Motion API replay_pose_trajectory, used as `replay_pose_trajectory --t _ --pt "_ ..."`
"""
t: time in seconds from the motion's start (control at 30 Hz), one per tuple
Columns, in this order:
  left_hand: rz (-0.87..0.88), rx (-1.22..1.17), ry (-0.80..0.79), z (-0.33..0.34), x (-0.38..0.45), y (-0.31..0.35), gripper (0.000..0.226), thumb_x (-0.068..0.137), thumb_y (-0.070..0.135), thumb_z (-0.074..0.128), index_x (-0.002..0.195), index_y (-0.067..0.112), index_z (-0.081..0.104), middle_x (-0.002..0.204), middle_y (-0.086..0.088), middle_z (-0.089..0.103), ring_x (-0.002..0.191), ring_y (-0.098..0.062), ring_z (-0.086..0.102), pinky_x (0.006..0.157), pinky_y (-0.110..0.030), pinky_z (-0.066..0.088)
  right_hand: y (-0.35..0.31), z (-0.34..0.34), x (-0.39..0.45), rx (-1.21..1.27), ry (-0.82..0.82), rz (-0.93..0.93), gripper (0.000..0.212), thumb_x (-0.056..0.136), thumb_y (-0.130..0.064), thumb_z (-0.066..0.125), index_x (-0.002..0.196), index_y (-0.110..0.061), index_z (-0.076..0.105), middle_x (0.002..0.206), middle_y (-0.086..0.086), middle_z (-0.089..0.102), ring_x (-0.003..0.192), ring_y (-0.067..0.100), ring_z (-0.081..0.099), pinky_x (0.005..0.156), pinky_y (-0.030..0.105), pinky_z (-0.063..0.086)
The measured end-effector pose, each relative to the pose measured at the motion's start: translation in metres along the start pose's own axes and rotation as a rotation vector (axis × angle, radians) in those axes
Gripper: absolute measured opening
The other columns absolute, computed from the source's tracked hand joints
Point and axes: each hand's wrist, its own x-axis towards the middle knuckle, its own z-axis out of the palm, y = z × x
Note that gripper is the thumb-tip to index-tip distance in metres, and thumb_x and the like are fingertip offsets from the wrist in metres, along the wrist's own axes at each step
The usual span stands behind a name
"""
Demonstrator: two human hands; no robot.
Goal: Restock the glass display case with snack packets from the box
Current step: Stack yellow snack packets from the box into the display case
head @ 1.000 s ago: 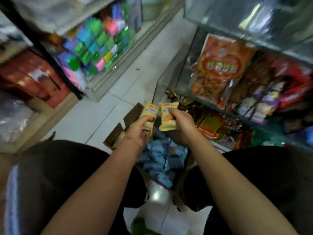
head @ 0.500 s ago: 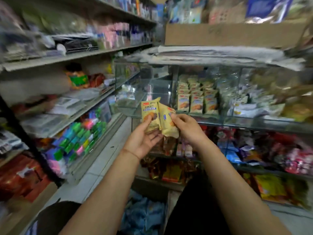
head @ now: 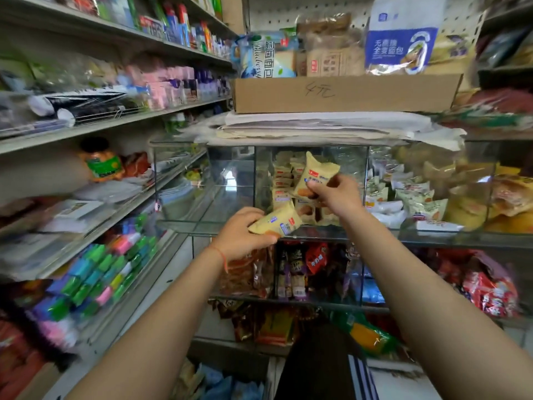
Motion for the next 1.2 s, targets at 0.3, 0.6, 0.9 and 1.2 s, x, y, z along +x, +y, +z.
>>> replay_pose_trajectory --t 0.3,0.6,0.9,1.2 --pt "0.082 0.285 -0.167 0.005 0.005 -0.014 0.051 0.075 0.043 0.078 0.118 0.017 0.066 0.145 0.007 0.037 0.129 -0.010 0.042 0.105 -0.026 0.035 0.016 0.065 0.033 -0.521 -0.271 0.076 0.026 0.082 -0.026 0.076 0.095 -0.010 0.060 0.090 0.005 0.068 0.058 0.012 0.058 0.046 0.019 0.044" --pt "0.067 0.196 -0.137 0.005 0.001 -0.020 0.049 0.075 0.043 0.078 0.115 0.017 0.067 0.142 0.009 0.038 0.125 -0.008 0.042 0.103 -0.026 0.037 0.030 0.079 0.051 -0.724 -0.284 0.099 0.044 0.082 -0.038 0.073 0.113 -0.008 0.065 0.112 0.008 0.068 0.103 0.026 0.064 0.090 0.035 0.052" --pt "-0.216 -0.783 0.151 -0.006 -0.011 -0.009 0.037 0.086 0.043 0.067 0.115 0.021 0.064 0.101 0.000 0.073 0.083 -0.018 0.069 0.065 -0.033 0.051 -0.007 0.050 0.023 0.029 -0.260 0.081 0.043 0.095 -0.049 0.048 0.100 -0.011 0.068 0.076 0.004 0.067 0.060 0.019 0.057 0.048 0.026 0.042" --pt "-0.218 -0.518 0.142 0.001 0.003 0.007 0.037 0.090 0.045 0.062 0.118 0.021 0.059 0.083 -0.005 0.067 0.063 -0.016 0.063 0.051 -0.023 0.047 -0.018 0.054 -0.008 -0.137 -0.558 -0.037 0.036 0.080 -0.040 0.074 0.107 -0.018 0.065 0.102 -0.003 0.072 0.094 0.016 0.068 0.075 0.033 0.053"
